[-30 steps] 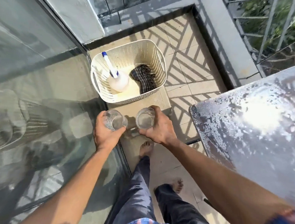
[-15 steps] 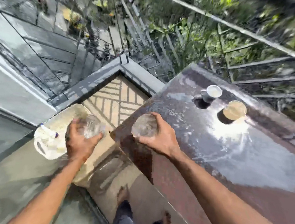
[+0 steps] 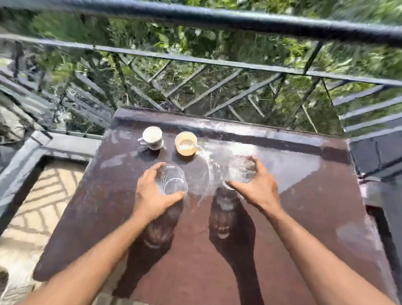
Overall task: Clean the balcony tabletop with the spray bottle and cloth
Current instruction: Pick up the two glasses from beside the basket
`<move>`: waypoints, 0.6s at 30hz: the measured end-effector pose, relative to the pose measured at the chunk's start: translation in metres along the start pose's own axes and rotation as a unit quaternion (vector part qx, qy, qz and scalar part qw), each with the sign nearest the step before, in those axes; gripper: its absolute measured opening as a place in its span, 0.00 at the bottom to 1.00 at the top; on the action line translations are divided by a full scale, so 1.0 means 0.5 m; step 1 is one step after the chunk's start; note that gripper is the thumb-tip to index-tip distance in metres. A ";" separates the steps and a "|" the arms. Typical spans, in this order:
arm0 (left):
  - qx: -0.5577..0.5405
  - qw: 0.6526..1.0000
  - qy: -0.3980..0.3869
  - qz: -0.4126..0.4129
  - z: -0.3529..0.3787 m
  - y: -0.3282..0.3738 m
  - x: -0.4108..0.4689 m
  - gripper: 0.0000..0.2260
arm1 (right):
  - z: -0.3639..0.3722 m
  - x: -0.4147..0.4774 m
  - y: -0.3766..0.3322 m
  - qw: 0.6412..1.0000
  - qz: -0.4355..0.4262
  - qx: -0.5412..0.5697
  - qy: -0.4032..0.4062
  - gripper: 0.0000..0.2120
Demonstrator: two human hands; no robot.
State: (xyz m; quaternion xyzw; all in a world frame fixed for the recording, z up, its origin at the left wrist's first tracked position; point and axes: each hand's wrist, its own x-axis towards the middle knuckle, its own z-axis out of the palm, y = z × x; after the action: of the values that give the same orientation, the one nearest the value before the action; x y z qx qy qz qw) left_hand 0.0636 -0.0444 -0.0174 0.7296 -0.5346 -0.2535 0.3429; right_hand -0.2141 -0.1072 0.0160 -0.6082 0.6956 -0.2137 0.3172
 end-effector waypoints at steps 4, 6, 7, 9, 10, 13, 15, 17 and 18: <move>-0.008 0.998 -0.044 0.035 0.079 0.053 0.082 0.42 | -0.033 0.046 0.051 0.997 0.070 0.015 0.041 0.40; -0.012 0.997 -0.064 0.048 0.112 0.068 0.120 0.41 | -0.045 0.064 0.062 0.994 0.093 0.012 0.056 0.40; -0.013 0.995 -0.080 0.053 0.133 0.076 0.143 0.41 | -0.050 0.079 0.069 0.992 0.111 0.011 0.065 0.40; -0.017 0.993 -0.099 0.068 0.162 0.092 0.176 0.40 | -0.057 0.105 0.072 0.988 0.132 0.012 0.074 0.43; -0.021 0.991 -0.108 0.073 0.177 0.100 0.192 0.41 | -0.059 0.120 0.073 0.988 0.135 0.010 0.074 0.43; -0.026 0.987 -0.139 0.080 0.214 0.128 0.237 0.43 | -0.062 0.163 0.075 0.988 0.137 -0.018 0.073 0.41; -0.020 0.985 -0.149 0.088 0.237 0.136 0.258 0.43 | -0.062 0.188 0.073 0.987 0.138 -0.029 0.075 0.41; -0.004 0.984 -0.155 0.091 0.253 0.140 0.276 0.44 | -0.062 0.210 0.069 0.987 0.136 -0.031 0.078 0.42; 0.003 0.984 -0.155 0.091 0.259 0.141 0.286 0.44 | -0.060 0.220 0.067 0.987 0.134 -0.032 0.078 0.43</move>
State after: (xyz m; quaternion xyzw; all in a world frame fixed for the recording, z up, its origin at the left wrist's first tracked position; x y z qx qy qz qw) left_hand -0.0317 -0.2242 -0.0461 0.6308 -0.6465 -0.3293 0.2752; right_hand -0.2656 -0.2119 -0.0055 -0.5003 0.8000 -0.1939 0.2684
